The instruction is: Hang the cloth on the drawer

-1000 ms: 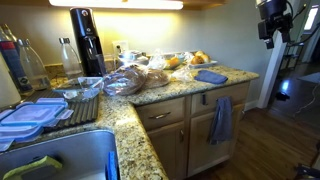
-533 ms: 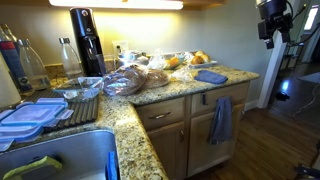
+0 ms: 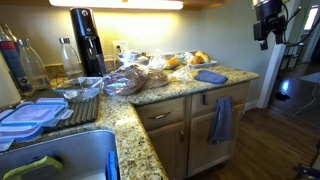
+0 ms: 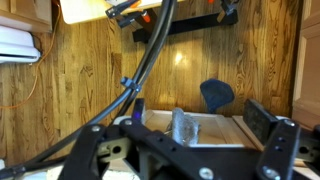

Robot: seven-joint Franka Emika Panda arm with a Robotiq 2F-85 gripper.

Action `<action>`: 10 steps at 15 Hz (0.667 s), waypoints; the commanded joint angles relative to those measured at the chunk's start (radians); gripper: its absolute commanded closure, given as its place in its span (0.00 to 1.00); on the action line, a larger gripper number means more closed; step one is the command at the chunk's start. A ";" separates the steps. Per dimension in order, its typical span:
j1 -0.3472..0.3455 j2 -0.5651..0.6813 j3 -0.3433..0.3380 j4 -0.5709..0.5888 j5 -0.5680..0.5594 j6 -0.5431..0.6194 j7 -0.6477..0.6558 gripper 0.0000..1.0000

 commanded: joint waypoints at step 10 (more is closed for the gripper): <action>-0.020 0.175 -0.088 0.040 -0.046 0.426 -0.018 0.00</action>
